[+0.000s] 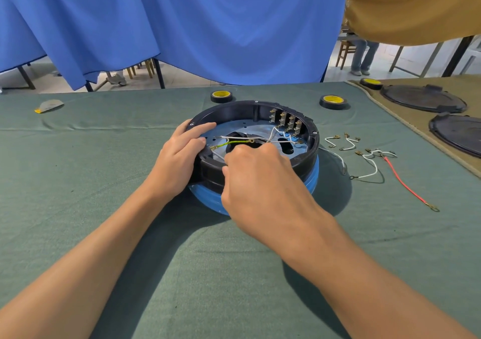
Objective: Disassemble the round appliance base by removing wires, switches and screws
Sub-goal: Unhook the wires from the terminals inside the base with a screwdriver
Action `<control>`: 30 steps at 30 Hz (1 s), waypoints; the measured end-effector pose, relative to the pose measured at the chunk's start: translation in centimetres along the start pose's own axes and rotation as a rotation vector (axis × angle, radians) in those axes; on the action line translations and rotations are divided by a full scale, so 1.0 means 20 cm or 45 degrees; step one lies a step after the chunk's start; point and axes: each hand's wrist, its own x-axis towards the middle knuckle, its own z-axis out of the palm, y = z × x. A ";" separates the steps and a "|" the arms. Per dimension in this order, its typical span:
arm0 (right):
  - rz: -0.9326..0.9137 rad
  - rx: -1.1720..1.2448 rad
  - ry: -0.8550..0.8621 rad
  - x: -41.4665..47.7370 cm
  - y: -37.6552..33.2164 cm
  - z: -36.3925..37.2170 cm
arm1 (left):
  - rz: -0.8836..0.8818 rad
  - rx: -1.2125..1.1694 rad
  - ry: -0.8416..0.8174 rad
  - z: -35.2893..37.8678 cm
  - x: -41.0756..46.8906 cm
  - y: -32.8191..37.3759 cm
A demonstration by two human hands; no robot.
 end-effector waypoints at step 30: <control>0.065 -0.054 0.056 -0.04 -0.10 0.04 | -0.031 -0.015 0.004 0.00 -0.01 0.02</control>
